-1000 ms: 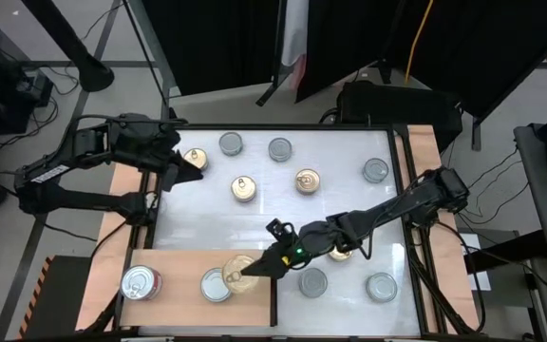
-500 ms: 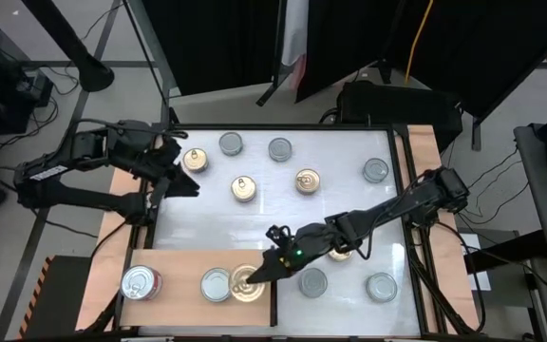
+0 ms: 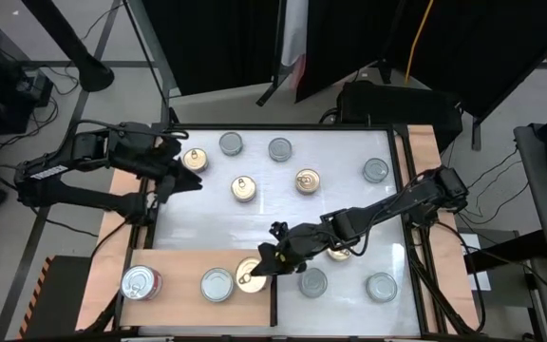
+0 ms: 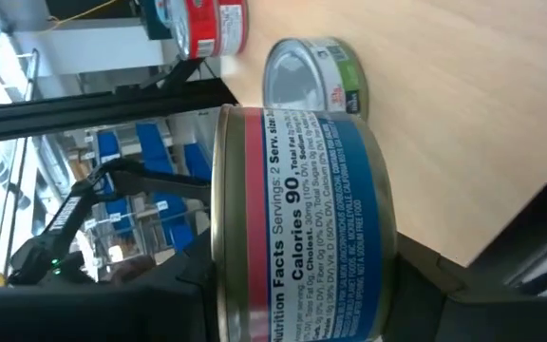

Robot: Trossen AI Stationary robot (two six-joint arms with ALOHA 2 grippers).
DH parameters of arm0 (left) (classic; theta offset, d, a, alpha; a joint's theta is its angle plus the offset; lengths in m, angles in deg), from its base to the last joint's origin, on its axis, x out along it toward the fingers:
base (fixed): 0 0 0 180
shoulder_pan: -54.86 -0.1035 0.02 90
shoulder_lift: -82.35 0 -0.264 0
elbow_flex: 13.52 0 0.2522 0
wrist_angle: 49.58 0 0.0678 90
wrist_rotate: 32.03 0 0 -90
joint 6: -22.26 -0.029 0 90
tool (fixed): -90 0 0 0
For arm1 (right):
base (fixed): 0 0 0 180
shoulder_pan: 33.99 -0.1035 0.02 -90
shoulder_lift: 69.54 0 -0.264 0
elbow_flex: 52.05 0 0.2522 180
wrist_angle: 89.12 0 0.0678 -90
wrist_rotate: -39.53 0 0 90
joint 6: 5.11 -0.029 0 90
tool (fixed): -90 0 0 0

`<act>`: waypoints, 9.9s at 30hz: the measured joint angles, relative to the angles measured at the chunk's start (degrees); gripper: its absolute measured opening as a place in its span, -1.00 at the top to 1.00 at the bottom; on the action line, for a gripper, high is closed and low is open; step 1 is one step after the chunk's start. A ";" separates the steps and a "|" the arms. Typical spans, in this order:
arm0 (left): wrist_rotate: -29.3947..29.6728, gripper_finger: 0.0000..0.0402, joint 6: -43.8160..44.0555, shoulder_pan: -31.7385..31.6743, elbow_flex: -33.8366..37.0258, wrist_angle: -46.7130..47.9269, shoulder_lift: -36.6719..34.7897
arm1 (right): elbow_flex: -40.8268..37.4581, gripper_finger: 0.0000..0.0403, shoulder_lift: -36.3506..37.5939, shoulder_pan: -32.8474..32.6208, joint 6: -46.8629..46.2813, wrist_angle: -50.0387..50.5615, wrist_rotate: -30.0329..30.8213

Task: Stack canned seafood by type on shelf
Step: Put the blue pink tuna can on the shelf, then stack the blue pink tuna can on top of the other blue pink tuna can on the shelf

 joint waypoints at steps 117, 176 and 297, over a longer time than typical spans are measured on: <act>9.38 0.27 -5.62 -0.02 0.04 -0.23 3.49 | 28.45 1.00 -13.58 4.95 22.56 39.54 -3.45; 18.28 0.30 6.46 -6.88 0.02 18.65 10.24 | 37.42 1.00 -9.87 4.68 27.66 54.87 0.26; 20.48 0.95 8.31 -25.51 18.73 5.67 40.76 | -14.34 1.00 -1.23 41.40 63.27 39.27 -8.98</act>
